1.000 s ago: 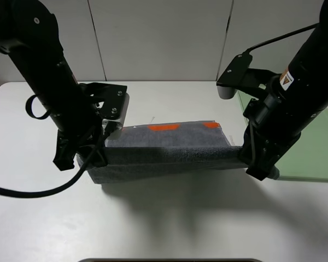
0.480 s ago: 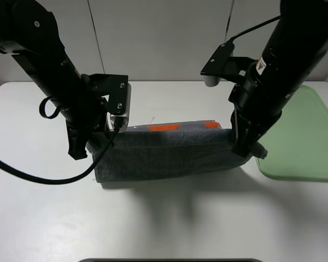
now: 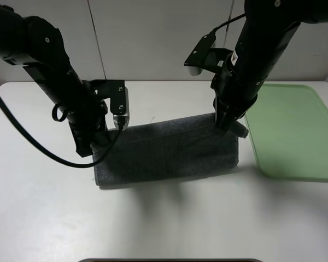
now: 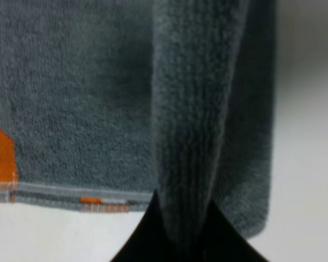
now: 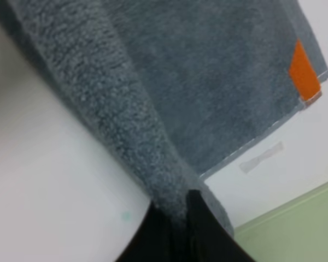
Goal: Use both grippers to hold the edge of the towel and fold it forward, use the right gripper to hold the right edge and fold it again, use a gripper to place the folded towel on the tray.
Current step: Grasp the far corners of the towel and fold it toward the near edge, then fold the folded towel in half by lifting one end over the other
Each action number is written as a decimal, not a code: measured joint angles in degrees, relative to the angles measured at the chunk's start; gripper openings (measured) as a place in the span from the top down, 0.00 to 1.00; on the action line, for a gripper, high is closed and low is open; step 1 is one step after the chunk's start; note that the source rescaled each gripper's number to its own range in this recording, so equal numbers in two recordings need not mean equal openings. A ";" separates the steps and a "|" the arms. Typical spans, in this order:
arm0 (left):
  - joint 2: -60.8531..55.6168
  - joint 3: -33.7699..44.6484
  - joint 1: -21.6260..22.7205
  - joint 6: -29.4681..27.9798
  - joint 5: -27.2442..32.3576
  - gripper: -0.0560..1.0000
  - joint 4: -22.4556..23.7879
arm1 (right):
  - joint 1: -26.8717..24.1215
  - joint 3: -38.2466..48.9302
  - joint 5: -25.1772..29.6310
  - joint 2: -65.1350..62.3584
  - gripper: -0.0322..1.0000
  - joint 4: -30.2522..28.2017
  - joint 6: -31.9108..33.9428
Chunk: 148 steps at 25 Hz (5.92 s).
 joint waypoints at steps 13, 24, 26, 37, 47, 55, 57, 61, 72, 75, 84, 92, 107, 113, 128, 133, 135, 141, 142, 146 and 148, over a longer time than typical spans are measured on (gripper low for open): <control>4.06 0.00 0.00 -1.81 -11.83 0.95 -0.12 | -5.07 -1.78 -6.36 5.13 0.97 -0.29 0.00; 4.70 0.10 1.42 -2.00 -16.50 0.95 0.04 | -5.09 -1.78 -11.58 8.63 0.97 -2.73 0.00; 4.70 0.10 1.42 -2.06 -17.30 0.95 0.18 | -5.09 -1.78 -11.82 9.30 0.97 -3.25 0.07; 4.70 0.10 1.42 -2.06 -19.89 0.95 0.18 | -5.09 -1.88 -12.26 10.28 0.97 -4.10 0.12; 4.70 0.10 1.42 -2.06 -25.00 0.27 0.99 | -5.28 -1.88 -16.32 10.19 0.18 -7.18 1.14; 4.70 0.10 1.42 -2.06 -27.69 0.01 1.06 | -5.28 -1.88 -19.86 10.19 0.00 -8.23 1.99; 4.70 0.10 1.42 -2.06 -27.69 0.00 1.06 | -5.28 -1.88 -19.86 10.19 0.00 -8.23 1.99; 4.70 0.10 1.42 -2.06 -26.05 0.00 1.10 | -5.28 -1.88 -19.81 9.82 0.00 -7.98 3.37; -5.22 0.22 1.42 -15.85 -12.13 0.00 2.18 | -5.28 -1.88 -14.60 3.82 0.00 -3.31 10.91; -9.90 0.22 1.42 -20.92 -7.22 0.00 3.26 | -5.28 -1.88 -11.07 2.29 0.00 -0.23 12.58; -25.31 0.22 1.42 -34.91 0.23 0.00 4.27 | -5.28 -1.88 -0.68 -0.55 0.00 9.38 14.03; -37.40 0.46 1.42 -41.76 6.39 0.00 4.27 | -5.28 -1.88 7.35 -0.88 0.00 13.73 15.83; -69.40 23.05 1.42 -66.89 7.01 0.00 16.94 | -5.28 -1.88 5.27 -0.88 0.00 14.18 20.24; -82.74 28.79 1.42 -71.11 13.16 0.00 21.08 | -5.28 -1.88 3.80 -0.88 0.00 14.56 20.24; -101.56 30.71 1.42 -74.09 27.32 0.00 21.10 | -5.28 -1.88 3.14 -0.88 0.00 14.77 20.37; -101.56 31.57 1.42 -74.09 26.03 0.00 20.73 | -5.28 -1.88 2.69 -0.88 0.00 14.77 20.42; -101.56 31.59 1.42 -74.09 25.98 0.00 20.73 | -5.28 -1.88 2.69 -0.88 0.00 14.79 20.42; -101.56 31.59 1.42 -74.09 25.98 0.00 20.73 | -5.28 -1.88 3.12 -0.88 0.00 14.94 20.42; -101.56 31.59 1.42 -74.09 25.98 0.00 20.73 | -5.28 -1.88 3.35 -0.88 0.00 14.94 20.64; -101.56 31.59 4.40 -74.09 25.96 0.00 20.73 | -5.28 -1.88 3.72 -0.88 0.00 14.96 23.27; -101.56 31.59 8.14 -74.03 25.96 0.00 20.73 | -5.28 -1.88 3.14 -0.88 0.00 14.96 25.02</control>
